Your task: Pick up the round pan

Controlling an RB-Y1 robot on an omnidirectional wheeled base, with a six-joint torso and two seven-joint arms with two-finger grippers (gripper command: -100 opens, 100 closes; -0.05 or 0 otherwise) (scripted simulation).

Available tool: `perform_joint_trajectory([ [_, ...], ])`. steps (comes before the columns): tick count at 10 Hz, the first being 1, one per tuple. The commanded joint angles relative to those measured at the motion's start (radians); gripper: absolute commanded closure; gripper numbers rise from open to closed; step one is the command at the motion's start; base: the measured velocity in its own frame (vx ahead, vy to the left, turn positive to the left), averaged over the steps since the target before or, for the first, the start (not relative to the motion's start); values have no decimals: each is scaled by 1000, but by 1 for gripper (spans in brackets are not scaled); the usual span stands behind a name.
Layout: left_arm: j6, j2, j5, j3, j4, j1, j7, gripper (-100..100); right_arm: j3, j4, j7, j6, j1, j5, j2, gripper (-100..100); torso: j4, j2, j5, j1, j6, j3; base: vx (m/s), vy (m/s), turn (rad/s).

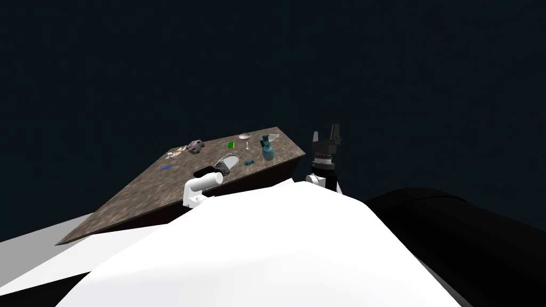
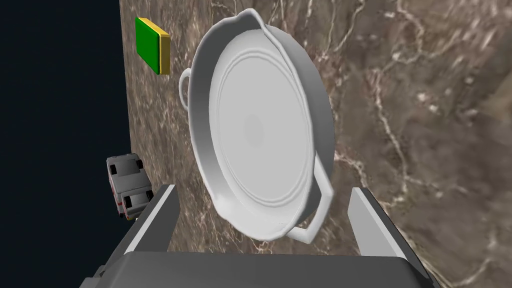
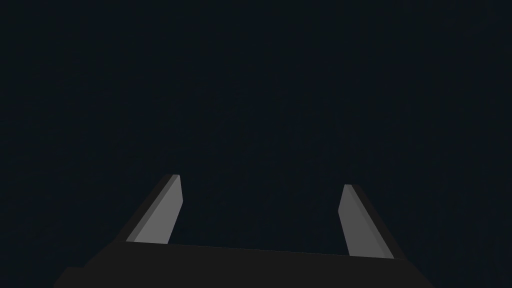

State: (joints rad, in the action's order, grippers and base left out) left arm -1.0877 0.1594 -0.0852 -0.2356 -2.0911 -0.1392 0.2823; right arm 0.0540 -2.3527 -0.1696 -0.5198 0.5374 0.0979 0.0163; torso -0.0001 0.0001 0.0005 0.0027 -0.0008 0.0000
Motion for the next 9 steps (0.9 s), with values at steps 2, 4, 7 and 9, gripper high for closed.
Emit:
perform_joint_trajectory([
  [2, -53, -4, 3, 3, 30, -8, 6, -100, 0, 0, 0, 0, 0, 0, 0, 0, 0, 0, 0, 0, 0, 0, 31, 24, -10],
  [4, -43, -2, 4, 3, 30, -1, 6, 0, 0, 0, 0, 0, 0, 0, 0, 0, 0, 1, 0, -1, 0, 0, 6, 5, -2],
  [7, 10, -6, 9, 5, 96, 12, -1, -100, 0, 0, 0, 0, 0, 0, 0, 0, 0, -1, 0, -2, 0, 0, 36, 9, 4],
  [9, 4, -6, 9, 5, 88, 10, 0, 100, 0, 0, 0, 0, 0, 0, 0, 0, 0, 0, 0, -2, 0, 0, 10, 4, 0],
])
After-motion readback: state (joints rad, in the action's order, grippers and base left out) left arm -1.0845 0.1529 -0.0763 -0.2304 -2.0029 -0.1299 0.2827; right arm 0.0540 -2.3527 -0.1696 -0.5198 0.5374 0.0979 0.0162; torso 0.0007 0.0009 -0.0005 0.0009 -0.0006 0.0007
